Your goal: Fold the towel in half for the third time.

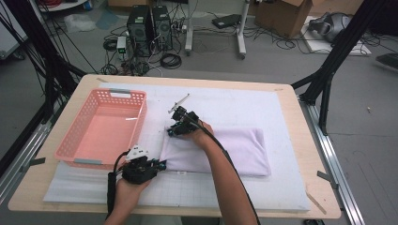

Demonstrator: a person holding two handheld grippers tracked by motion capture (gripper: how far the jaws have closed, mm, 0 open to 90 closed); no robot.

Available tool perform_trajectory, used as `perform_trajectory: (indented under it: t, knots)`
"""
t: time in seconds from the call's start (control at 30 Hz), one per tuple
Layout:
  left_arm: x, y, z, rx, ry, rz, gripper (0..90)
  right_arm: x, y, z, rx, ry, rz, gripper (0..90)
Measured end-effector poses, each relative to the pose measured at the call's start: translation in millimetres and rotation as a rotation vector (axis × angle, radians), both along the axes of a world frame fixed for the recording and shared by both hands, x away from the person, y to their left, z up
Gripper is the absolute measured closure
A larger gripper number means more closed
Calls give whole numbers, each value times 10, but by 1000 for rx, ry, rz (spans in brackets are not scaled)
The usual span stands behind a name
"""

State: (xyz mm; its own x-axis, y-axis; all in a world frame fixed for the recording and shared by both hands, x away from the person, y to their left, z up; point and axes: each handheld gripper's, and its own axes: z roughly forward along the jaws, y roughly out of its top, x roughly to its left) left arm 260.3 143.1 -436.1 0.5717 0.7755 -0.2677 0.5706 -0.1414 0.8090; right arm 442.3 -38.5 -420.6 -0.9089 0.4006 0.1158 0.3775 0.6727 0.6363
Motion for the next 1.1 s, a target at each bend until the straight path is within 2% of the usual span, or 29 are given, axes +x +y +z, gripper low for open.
perform_trajectory:
  t: [0.13, 0.27, 0.33, 0.53, 0.8, 0.97, 1.1]
  knots:
    - [-35, 43, 79, -11, -23, 0, 813, -38, -2, 95, 63, -17, -5, 794]
    - [-52, -2, 154, -17, -41, -16, 813, -61, -82, 173, 104, -34, 1, 793]
    - [-50, -48, 195, -16, -44, -29, 813, -70, -142, 205, 119, -37, -2, 793]
    - [36, -214, 347, -59, -36, -65, 812, -93, -365, 296, 145, -58, -26, 792]
    - [165, -642, 591, -54, -53, -155, 811, -137, -809, 460, 185, -84, -80, 793]
    - [225, -939, 644, -38, -51, -206, 809, -168, -1080, 512, 208, -104, -104, 793]
    - [277, -1150, 649, -24, -47, -234, 808, -188, -1306, 498, 216, -102, -131, 792]
